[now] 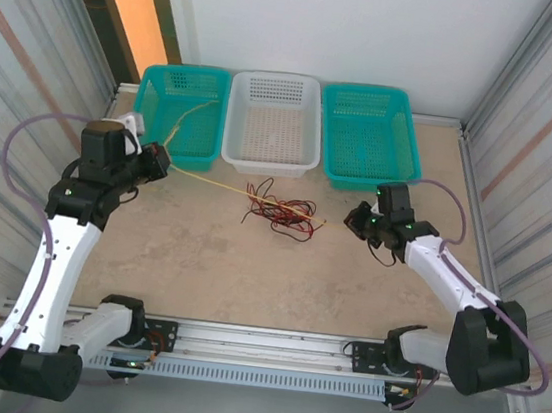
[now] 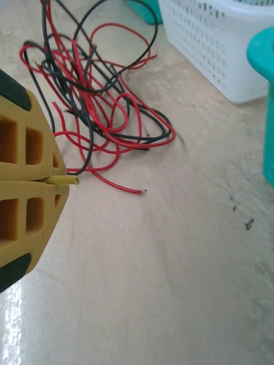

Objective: Untangle the cables

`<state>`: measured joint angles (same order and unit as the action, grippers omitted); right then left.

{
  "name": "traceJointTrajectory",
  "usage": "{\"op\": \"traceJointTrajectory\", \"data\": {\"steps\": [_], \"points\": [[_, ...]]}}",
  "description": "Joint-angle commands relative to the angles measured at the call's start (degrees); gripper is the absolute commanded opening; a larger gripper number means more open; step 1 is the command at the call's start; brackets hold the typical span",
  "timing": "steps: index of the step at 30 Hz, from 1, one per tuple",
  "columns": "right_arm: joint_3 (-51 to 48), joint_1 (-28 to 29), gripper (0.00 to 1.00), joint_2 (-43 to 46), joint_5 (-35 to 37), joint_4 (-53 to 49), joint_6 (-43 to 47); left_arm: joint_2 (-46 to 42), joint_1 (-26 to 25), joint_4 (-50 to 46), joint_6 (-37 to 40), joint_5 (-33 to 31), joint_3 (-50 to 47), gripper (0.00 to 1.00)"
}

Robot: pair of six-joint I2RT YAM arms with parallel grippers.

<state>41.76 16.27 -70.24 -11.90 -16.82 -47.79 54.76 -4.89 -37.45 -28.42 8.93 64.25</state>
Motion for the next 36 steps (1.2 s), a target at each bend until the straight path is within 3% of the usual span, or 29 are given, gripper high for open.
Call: {"op": "traceJointTrajectory", "data": {"steps": [1, 6, 9, 13, 14, 17, 24, 29, 36], "points": [[-1.4, -3.1, 0.0, 1.8, 3.5, -4.7, -0.4, -1.1, 2.2, 3.2, -2.1, -0.9, -1.2, 0.0], [0.4, -2.2, 0.04, -0.5, 2.3, -4.8, 0.2, -1.8, 2.1, 10.3, -4.7, 5.6, -4.4, 0.0], [3.9, 1.6, 0.33, -2.2, 6.5, -8.4, 2.2, -2.1, 0.3, 17.0, -6.8, 11.7, -6.1, 0.0], [8.5, 8.8, 0.6, -2.1, 12.7, -11.6, 4.2, -1.7, -6.0, 18.6, -3.6, 12.0, -3.3, 0.0], [10.0, 10.6, 0.62, -2.3, 14.3, -12.4, 4.8, -1.3, -7.6, 18.2, -2.5, 11.9, -1.9, 0.0], [13.7, 15.6, 0.65, -3.5, 15.7, -12.2, 6.3, 0.2, -11.6, 16.7, 0.2, 12.6, 2.8, 0.0], [21.3, 22.4, 0.65, -13.2, 8.2, -4.7, 5.8, 3.2, -19.7, 14.2, 4.6, 11.7, 11.2, 0.0], [26.6, 26.0, 0.65, -22.6, 5.8, -2.8, 4.9, 3.7, -20.1, 14.2, 4.7, 10.6, 14.1, 0.0], [26.2, 26.7, 0.65, -30.2, 2.4, 0.4, 2.4, 5.0, -20.1, 14.6, 4.7, 10.6, 17.6, 0.0]]}}
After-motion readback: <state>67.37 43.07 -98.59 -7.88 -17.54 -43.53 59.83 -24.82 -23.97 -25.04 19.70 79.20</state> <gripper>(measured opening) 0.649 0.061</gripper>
